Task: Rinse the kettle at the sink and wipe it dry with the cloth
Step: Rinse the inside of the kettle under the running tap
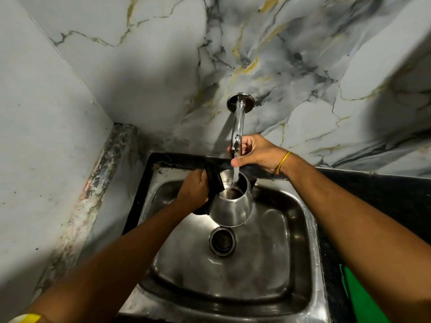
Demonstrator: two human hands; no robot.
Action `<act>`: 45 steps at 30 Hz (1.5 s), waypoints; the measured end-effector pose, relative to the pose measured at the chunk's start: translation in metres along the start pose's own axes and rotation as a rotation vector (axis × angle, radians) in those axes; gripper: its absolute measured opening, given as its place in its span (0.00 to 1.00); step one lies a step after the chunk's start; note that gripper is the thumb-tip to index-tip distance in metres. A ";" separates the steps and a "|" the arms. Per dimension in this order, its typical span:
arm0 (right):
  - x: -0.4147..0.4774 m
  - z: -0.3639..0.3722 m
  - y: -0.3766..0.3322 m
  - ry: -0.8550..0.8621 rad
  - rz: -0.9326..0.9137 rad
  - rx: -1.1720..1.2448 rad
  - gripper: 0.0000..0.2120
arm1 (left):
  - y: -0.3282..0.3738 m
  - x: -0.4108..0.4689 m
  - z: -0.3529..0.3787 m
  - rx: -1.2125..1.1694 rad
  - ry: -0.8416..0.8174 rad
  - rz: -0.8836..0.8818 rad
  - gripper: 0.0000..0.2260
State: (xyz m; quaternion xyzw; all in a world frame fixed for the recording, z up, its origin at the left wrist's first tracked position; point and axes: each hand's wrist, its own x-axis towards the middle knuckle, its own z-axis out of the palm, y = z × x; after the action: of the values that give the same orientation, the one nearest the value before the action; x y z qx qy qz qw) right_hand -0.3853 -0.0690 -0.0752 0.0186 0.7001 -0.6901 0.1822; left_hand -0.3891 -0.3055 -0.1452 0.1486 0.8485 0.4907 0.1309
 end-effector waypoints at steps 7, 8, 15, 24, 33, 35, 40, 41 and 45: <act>-0.010 0.016 0.004 0.133 -0.126 -0.067 0.11 | 0.006 0.002 -0.002 0.058 0.043 0.062 0.22; -0.011 0.018 0.003 0.138 -0.128 -0.074 0.13 | 0.006 0.003 -0.002 0.046 0.039 0.058 0.23; -0.023 0.032 -0.001 0.318 -0.119 -0.157 0.17 | 0.004 -0.001 -0.002 0.053 0.057 0.088 0.21; -0.103 0.038 0.061 0.725 -0.148 -0.485 0.26 | 0.001 -0.006 -0.002 0.009 0.066 0.021 0.19; -0.208 0.063 0.191 0.538 0.278 -0.495 0.19 | 0.007 -0.013 -0.005 0.090 0.058 0.055 0.21; -0.220 0.074 0.207 0.502 0.352 -0.496 0.19 | 0.007 -0.015 -0.003 0.086 0.051 0.054 0.21; -0.229 0.104 0.227 0.420 0.465 -0.438 0.18 | 0.007 -0.019 0.001 0.070 0.015 -0.017 0.22; -0.228 0.109 0.230 0.415 0.471 -0.422 0.17 | 0.007 -0.020 0.002 0.071 0.013 -0.032 0.21; -0.208 0.117 0.224 0.468 0.468 -0.228 0.18 | 0.010 -0.023 0.004 0.072 0.003 -0.070 0.22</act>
State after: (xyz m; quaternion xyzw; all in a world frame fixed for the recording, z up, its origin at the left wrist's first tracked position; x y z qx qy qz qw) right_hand -0.1026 -0.1251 -0.2294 0.3158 0.7723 -0.5241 0.1708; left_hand -0.3650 -0.3067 -0.1365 0.1226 0.8706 0.4551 0.1412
